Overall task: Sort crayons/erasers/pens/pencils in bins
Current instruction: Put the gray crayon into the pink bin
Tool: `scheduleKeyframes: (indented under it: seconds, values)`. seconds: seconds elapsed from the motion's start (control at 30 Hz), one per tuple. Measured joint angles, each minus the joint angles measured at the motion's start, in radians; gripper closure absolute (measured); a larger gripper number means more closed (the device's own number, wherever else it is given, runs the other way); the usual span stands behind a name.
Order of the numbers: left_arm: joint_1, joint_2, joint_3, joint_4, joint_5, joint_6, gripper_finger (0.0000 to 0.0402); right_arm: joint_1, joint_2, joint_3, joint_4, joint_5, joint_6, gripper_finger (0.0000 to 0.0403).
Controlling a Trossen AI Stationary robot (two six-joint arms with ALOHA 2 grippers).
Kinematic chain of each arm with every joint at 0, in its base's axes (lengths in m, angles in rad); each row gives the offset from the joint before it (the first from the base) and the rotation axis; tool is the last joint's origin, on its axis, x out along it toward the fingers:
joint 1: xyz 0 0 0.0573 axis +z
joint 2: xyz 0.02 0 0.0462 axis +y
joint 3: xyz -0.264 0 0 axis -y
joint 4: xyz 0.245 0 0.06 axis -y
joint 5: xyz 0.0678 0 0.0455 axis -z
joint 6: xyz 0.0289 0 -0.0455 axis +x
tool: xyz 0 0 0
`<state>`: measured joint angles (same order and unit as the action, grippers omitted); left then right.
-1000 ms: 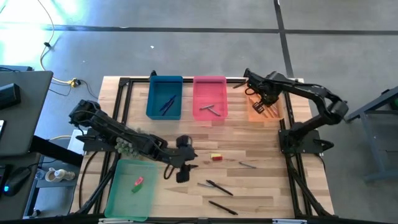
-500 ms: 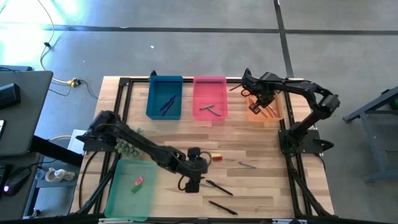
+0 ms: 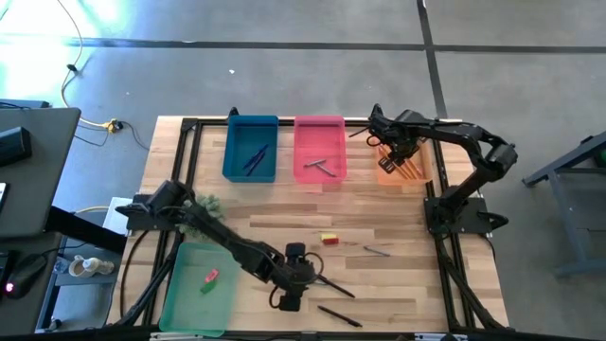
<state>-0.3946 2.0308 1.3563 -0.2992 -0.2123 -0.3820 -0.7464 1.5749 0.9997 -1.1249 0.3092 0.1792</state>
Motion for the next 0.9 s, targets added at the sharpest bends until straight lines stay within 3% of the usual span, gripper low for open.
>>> scheduleKeyframes:
  seconds: [0.27,0.57,0.9]
  values:
    - [-0.012,0.033,-0.001,0.003,-0.005,0.018,0.021,0.003,-0.025,0.003,-0.008,-0.032,0.031,0.0274]
    - [-0.003,0.085,0.001,0.023,0.0,0.019,0.0244,0.024,-0.088,0.003,-0.015,-0.059,0.046,0.0274]
    - [0.008,0.099,0.002,0.039,-0.007,0.051,0.0281,0.083,-0.242,0.002,-0.023,-0.073,0.041,0.0274]
